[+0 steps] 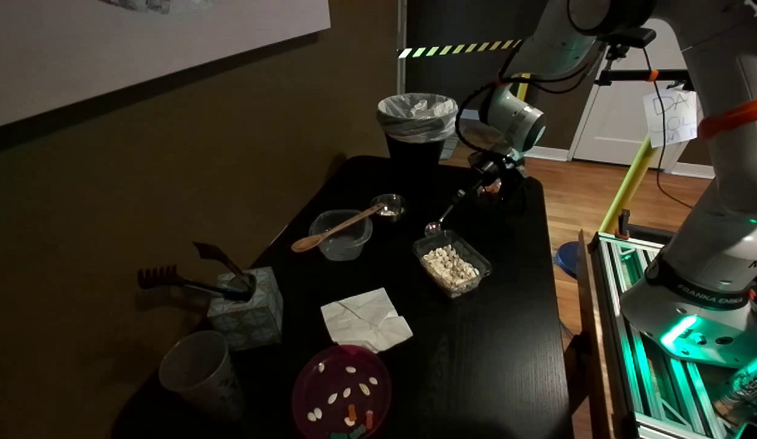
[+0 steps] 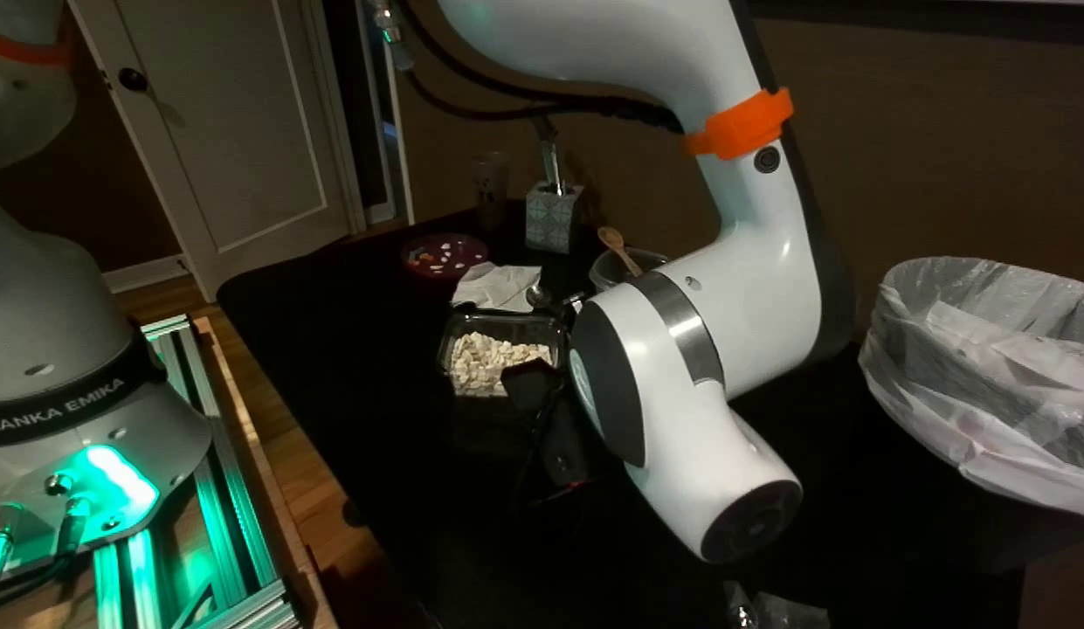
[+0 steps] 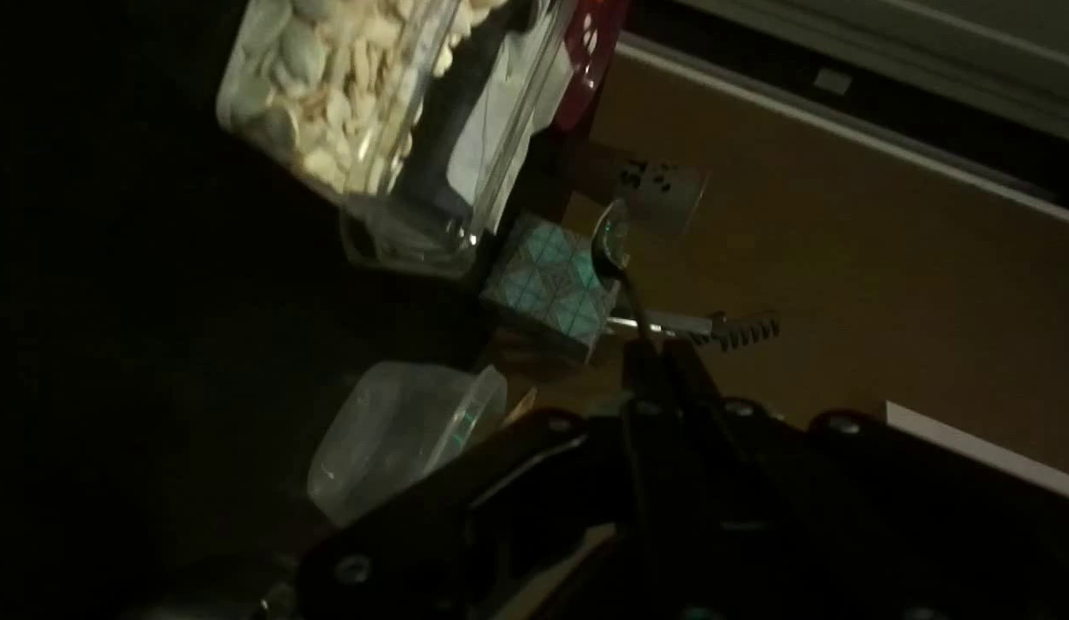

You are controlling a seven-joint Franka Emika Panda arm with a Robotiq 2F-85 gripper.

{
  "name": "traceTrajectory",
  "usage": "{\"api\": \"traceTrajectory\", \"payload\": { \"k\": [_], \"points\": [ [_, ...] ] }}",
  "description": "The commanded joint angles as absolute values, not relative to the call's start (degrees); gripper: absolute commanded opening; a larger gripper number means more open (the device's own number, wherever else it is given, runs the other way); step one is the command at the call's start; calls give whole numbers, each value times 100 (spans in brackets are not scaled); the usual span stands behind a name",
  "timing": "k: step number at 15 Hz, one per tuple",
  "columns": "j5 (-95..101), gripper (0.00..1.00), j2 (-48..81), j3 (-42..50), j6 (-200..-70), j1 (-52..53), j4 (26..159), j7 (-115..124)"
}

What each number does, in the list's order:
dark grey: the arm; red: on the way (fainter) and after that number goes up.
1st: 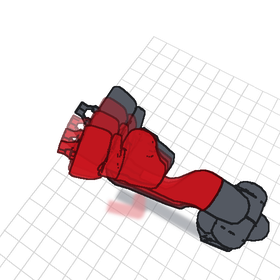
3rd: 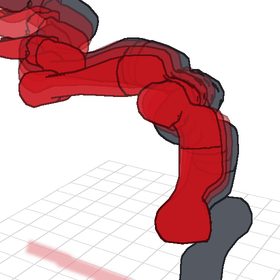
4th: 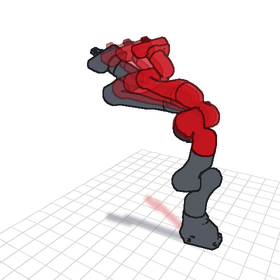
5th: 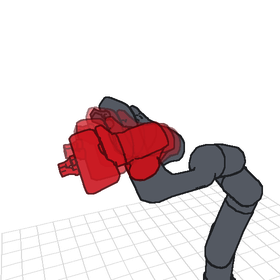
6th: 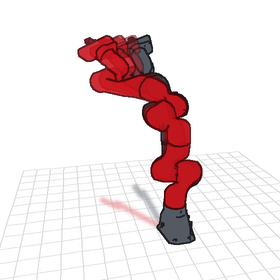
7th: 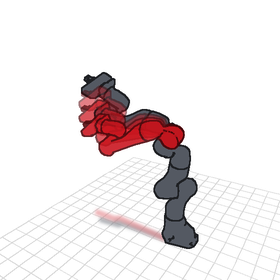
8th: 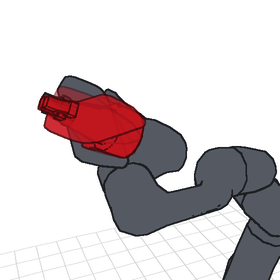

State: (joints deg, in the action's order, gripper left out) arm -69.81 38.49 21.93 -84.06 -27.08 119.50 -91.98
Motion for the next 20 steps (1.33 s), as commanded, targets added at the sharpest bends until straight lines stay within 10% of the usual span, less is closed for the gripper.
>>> {"api": "traceTrajectory", "payload": {
  "k": [1, 20],
  "points": [
    [-6179, 1, 4063, 2160, -8236, -2653, 11584, -8519],
    [-5285, 1, 3376, 1985, -11387, -2346, 12115, -4713]
  ]
}}
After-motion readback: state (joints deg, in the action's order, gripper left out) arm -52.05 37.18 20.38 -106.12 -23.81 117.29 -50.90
